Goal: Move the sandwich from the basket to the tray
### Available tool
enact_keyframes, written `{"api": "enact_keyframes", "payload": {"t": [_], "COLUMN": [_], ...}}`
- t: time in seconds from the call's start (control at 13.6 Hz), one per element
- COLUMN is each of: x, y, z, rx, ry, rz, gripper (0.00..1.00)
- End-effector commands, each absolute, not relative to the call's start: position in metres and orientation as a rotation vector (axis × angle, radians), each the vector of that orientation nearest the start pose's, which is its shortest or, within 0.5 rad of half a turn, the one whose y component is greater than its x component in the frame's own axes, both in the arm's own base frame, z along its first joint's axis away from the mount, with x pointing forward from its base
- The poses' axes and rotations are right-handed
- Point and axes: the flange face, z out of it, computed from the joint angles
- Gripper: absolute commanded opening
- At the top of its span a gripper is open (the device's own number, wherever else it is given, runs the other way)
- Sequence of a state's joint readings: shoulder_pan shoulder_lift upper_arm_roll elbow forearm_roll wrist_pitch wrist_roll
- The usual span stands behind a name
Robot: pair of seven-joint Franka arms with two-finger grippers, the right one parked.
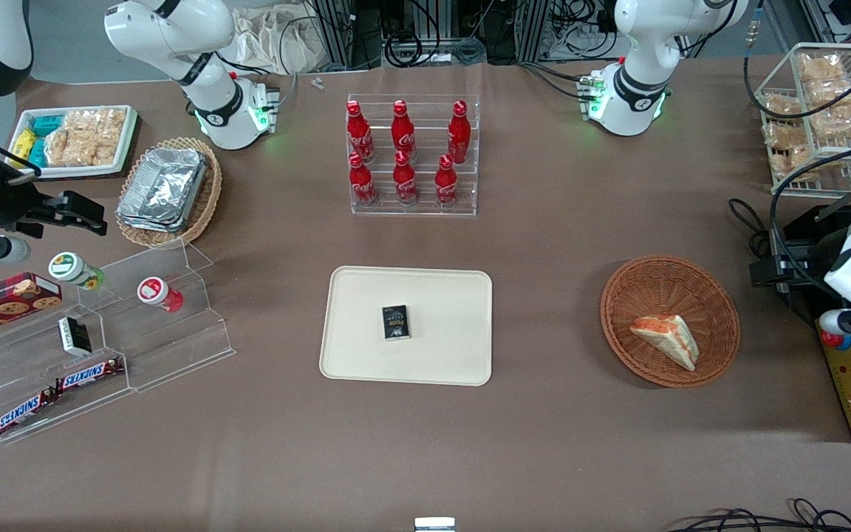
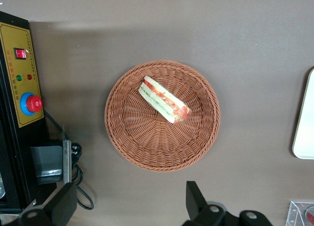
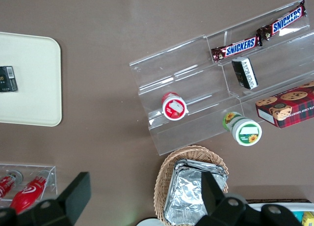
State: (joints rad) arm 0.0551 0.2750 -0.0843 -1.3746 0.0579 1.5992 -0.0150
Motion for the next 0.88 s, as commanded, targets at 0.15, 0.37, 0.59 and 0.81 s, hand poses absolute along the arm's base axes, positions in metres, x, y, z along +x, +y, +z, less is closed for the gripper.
{"api": "enact_keyframes", "payload": {"t": [0.15,0.37,0.59,0.81], "x": [0.638,0.642,0.628,0.627], "y": [-0.006,-0.006,-0.012,-0.031], "z": [0.55,0.514,0.465,0.42], "rx": [-3.092,-3.03,-3.035,-3.023], "ry": [0.031,-0.05,-0.135,-0.343], "rz": [0.089,0.1,0.008,-0.001], "gripper": [1.0,1.0,1.0,1.0]}}
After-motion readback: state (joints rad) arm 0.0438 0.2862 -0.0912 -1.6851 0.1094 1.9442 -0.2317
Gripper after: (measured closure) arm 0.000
